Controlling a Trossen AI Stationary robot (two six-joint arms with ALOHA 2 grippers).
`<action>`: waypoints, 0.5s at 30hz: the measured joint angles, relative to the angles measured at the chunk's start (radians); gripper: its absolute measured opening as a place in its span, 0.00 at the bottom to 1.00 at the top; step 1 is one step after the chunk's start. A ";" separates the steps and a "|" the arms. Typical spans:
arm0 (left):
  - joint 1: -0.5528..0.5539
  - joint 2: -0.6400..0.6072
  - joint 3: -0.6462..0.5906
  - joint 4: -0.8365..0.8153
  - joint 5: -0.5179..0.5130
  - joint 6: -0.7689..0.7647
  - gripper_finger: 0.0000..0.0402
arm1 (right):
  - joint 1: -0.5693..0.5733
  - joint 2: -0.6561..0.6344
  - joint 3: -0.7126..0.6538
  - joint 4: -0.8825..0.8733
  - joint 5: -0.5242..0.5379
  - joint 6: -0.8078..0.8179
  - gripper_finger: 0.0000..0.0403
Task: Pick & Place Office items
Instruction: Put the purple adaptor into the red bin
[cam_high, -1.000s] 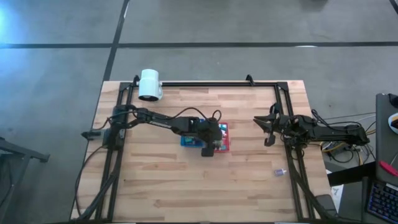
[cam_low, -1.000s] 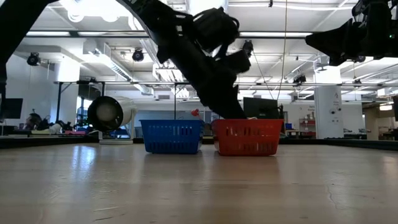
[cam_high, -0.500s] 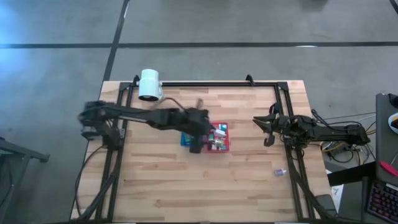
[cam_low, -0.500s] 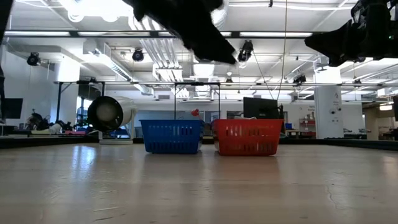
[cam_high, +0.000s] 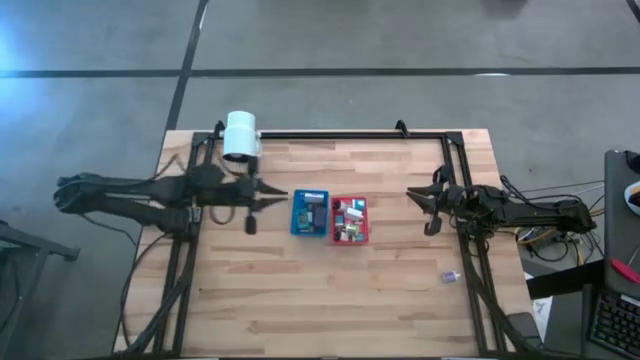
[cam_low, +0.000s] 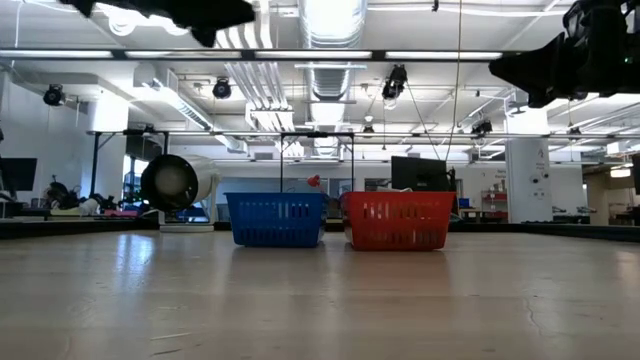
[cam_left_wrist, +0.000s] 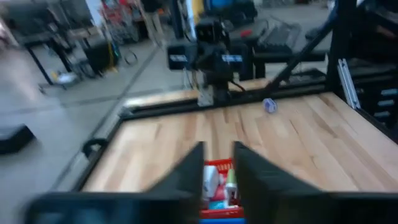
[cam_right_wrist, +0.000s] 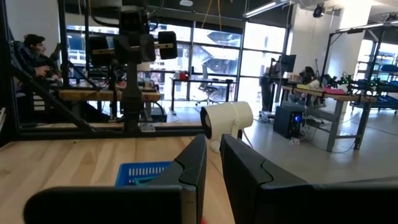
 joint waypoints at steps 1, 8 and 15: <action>0.000 -0.049 -0.027 0.002 -0.005 0.004 0.15 | 0.000 0.000 0.000 0.001 0.000 0.000 0.11; 0.003 -0.360 -0.219 0.003 -0.108 0.006 0.05 | 0.000 0.000 0.000 0.008 0.000 0.008 0.11; 0.041 -0.565 -0.408 0.072 -0.117 0.003 0.01 | 0.000 0.000 0.000 0.010 0.000 0.011 0.11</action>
